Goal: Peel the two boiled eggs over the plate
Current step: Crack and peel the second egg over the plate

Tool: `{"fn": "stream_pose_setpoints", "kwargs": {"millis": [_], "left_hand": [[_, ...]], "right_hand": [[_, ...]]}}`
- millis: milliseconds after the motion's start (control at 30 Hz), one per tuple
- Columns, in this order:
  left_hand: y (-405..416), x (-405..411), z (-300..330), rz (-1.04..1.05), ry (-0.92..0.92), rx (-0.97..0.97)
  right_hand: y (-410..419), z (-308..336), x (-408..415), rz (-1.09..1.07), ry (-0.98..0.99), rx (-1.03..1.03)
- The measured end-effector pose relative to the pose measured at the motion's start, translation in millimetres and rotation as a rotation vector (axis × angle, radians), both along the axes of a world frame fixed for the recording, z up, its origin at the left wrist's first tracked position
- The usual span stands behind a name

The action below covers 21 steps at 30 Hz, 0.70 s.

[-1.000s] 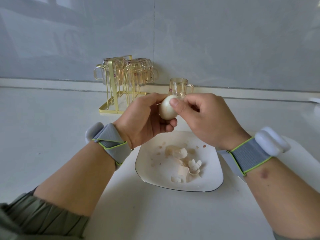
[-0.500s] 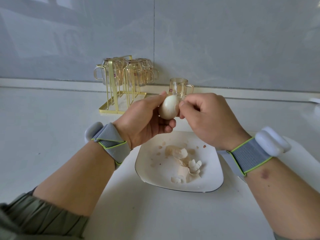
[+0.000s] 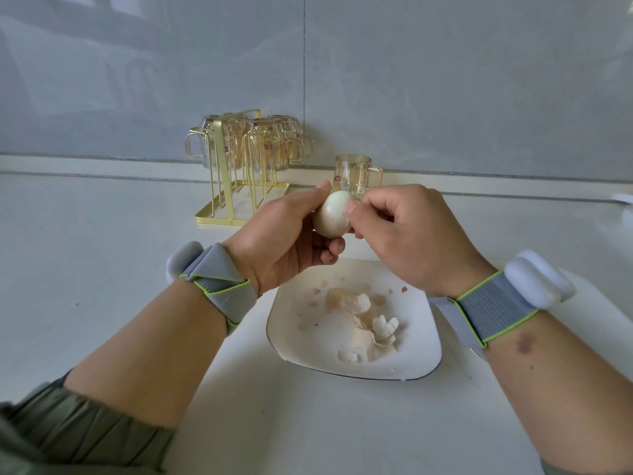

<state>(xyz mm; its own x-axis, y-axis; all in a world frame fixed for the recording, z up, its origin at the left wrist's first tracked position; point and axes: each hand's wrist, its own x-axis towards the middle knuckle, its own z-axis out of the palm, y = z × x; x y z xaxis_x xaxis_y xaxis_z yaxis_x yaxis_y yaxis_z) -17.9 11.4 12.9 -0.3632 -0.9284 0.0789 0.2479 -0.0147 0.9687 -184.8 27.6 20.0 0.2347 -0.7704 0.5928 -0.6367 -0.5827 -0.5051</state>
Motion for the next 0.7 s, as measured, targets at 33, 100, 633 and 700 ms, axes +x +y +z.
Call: {"fn": "stream_pose_setpoints", "kwargs": {"millis": [33,100,633,700], "left_hand": [[-0.3,0.0,-0.2,0.003,0.005,0.006],[-1.0,0.3,-0.4,0.011,0.012,0.018],[-2.7,4.1,2.5,0.042,0.130,0.089],[-1.9,3.8,2.1,0.020,0.098,0.071]], "right_hand": [[0.4,0.4,0.1,0.004,0.002,0.000],[1.0,1.1,0.3,0.003,0.014,-0.007],[2.3,-0.8,-0.7,0.053,0.050,0.017],[2.2,-0.3,-1.0,0.075,0.030,0.035]]}}
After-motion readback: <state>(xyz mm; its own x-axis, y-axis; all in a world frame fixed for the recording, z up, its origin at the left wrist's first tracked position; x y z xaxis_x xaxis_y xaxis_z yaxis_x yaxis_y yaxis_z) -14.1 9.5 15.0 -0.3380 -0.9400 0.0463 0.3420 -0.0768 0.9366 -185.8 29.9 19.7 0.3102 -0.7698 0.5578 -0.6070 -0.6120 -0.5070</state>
